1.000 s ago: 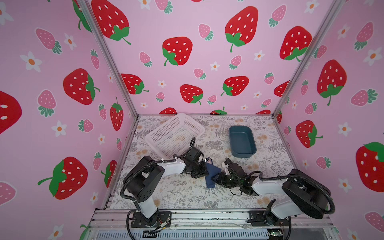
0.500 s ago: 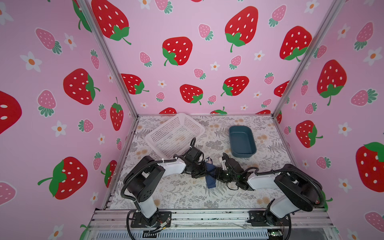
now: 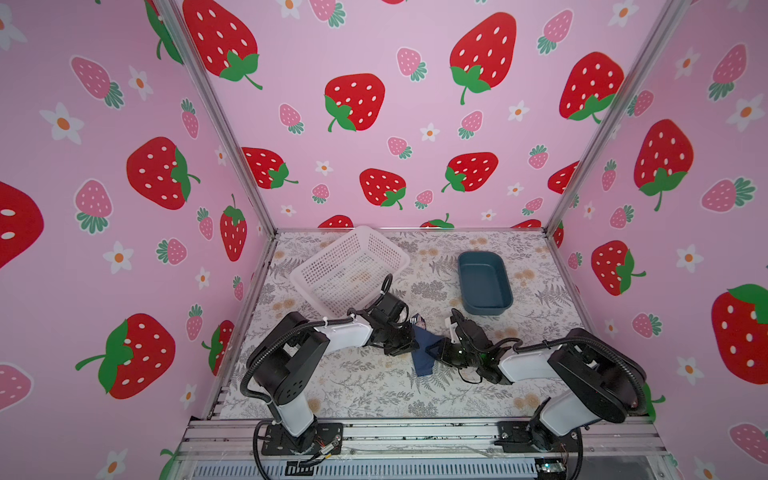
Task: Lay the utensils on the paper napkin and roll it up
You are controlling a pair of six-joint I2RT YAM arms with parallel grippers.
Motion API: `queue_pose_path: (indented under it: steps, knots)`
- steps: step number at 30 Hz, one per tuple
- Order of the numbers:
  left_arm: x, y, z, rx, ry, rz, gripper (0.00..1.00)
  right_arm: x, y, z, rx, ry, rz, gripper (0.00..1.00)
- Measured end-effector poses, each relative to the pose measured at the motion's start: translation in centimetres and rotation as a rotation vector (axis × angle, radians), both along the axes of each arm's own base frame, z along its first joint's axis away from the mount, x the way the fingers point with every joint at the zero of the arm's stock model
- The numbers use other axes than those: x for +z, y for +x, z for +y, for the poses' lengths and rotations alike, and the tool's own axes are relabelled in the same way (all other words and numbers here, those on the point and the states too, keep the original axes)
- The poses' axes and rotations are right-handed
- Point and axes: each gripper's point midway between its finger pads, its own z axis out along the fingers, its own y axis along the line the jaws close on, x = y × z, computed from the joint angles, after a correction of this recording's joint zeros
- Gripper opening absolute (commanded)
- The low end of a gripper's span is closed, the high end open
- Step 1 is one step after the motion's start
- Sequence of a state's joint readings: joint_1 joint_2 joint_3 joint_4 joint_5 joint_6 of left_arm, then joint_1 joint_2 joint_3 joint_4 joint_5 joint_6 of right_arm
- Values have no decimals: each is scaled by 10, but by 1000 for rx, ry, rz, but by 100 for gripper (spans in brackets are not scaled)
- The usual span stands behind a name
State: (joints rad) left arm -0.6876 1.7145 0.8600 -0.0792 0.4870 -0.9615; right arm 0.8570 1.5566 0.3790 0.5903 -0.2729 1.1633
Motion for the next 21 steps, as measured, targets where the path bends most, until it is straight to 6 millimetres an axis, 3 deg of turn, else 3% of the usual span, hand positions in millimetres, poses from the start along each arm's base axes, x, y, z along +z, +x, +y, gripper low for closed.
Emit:
queue_pose_path:
  steps: [9,18,21]
  knots:
    - [13,3,-3,-4,-26,-29,19,0,-1,-1,0,5,2,16]
    - [-2,3,-6,-13,-8,7,16,0,0,-2,-3,8,2,19]
    - [-2,3,-7,-15,-10,5,15,1,2,-2,-3,11,-1,24]
